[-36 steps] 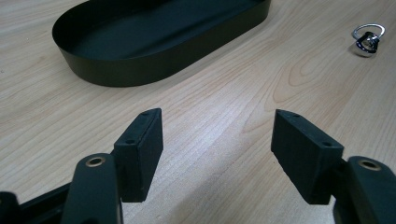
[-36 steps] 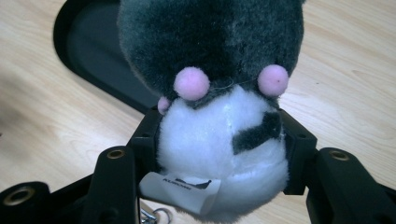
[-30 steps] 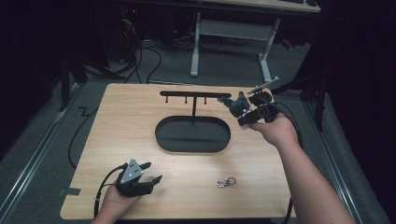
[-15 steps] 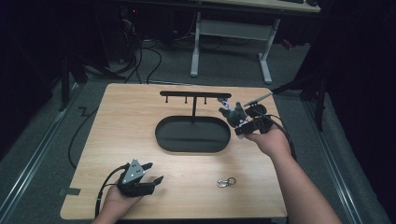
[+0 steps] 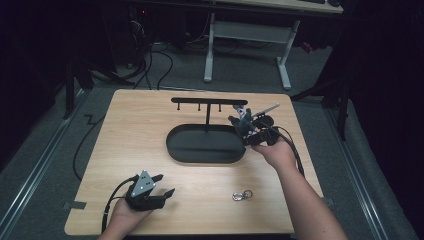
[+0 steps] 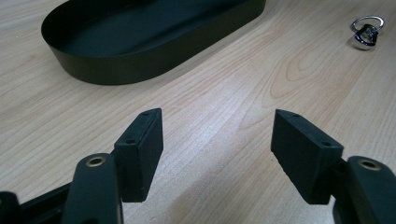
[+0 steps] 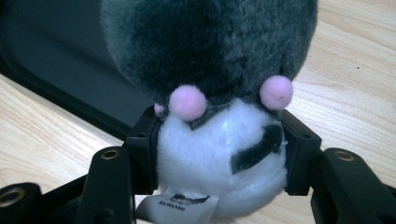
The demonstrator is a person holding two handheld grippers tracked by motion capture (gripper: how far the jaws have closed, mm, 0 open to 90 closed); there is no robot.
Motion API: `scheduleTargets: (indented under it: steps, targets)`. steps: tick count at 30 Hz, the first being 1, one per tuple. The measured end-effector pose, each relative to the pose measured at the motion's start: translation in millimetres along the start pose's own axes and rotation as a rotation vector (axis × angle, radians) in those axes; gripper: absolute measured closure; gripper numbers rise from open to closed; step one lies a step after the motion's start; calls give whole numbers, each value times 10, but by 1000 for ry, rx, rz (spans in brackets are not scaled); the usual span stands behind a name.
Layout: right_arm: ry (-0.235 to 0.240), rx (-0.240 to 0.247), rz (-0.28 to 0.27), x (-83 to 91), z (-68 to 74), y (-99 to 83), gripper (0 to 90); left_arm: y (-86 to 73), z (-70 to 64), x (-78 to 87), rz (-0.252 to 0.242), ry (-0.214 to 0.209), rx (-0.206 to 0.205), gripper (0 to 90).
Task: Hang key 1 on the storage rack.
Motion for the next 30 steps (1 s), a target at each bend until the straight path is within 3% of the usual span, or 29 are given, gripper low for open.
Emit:
scheduleTargets:
  steps: [8,15,22,24,27,30]
  targets:
    - [11,3,-2,8,5,-28,335,-5,13,-11,1,1,0,349]
    - [12,44,-36,180,25,-141,356,-6,11,-17,3,0,0,349]
    - [45,60,-67,287,61,-438,384,0,0,-27,2,-2,-1,349]
    - [51,89,-79,299,79,-545,462,2,-10,-30,3,-3,-4,349]
    - [70,100,-99,287,105,-717,468,4,-24,-37,6,-7,-7,349]
    - [122,83,-135,246,128,-885,468,10,-40,-44,6,-10,-13,349]
Point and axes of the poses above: each handheld gripper's, and its own axes: x roughly backward along the jaws, y roughly out of its top, z roughly to its left, the point moved 9 cm from there along -x, roughly forward along the jaws, and after that the axes turned 10 degrees about -x, right-handed, at the moved point
